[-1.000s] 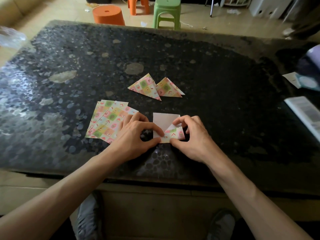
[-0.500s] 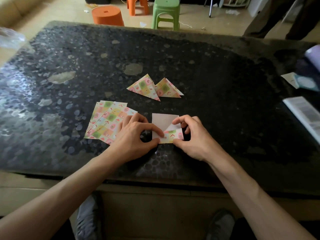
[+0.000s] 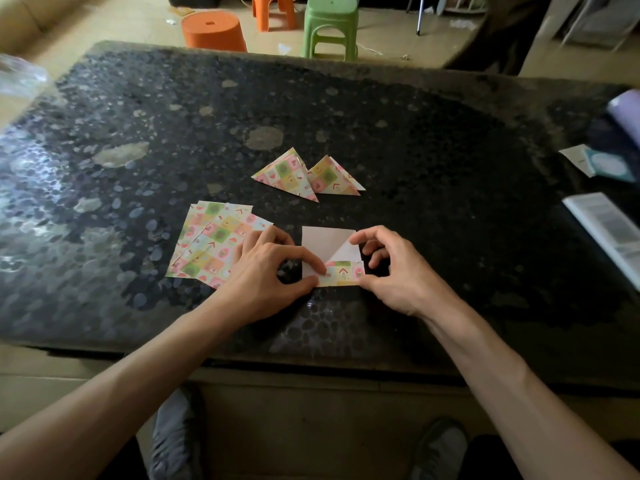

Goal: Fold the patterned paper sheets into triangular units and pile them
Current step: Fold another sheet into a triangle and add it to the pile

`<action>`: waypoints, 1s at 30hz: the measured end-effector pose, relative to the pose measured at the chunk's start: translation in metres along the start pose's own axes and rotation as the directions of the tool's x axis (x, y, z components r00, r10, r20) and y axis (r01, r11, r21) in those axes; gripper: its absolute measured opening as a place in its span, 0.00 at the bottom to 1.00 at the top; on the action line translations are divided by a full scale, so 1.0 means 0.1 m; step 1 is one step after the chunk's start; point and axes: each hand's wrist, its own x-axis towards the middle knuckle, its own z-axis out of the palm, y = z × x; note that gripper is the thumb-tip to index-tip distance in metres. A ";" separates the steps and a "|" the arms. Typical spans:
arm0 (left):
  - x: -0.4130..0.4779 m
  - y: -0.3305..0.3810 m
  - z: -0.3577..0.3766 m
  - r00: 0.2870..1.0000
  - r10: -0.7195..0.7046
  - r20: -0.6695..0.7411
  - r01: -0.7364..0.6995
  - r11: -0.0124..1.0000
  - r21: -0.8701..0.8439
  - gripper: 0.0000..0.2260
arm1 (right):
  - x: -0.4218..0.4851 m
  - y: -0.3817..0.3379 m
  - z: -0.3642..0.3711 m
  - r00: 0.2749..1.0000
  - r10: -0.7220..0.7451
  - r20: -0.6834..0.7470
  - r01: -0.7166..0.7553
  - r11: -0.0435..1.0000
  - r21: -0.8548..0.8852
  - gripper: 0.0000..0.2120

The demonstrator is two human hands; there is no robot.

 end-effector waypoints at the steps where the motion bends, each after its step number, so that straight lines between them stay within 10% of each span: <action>1: 0.00 0.00 -0.01 1.000 -0.001 0.005 0.001 1.000 -0.002 0.09 | 0.00 0.01 0.00 1.000 -0.001 0.002 0.001 1.000 0.003 0.24; 20: -0.02 0.00 0.00 1.000 0.002 -0.007 -0.002 1.000 -0.001 0.09 | 0.02 -0.01 0.02 1.000 0.012 -0.019 -0.012 1.000 -0.028 0.20; 30: 0.00 -0.06 -0.02 1.000 0.009 0.029 -0.008 1.000 -0.015 0.08 | -0.03 -0.09 0.20 0.996 0.033 -0.078 -0.046 0.985 -0.165 0.36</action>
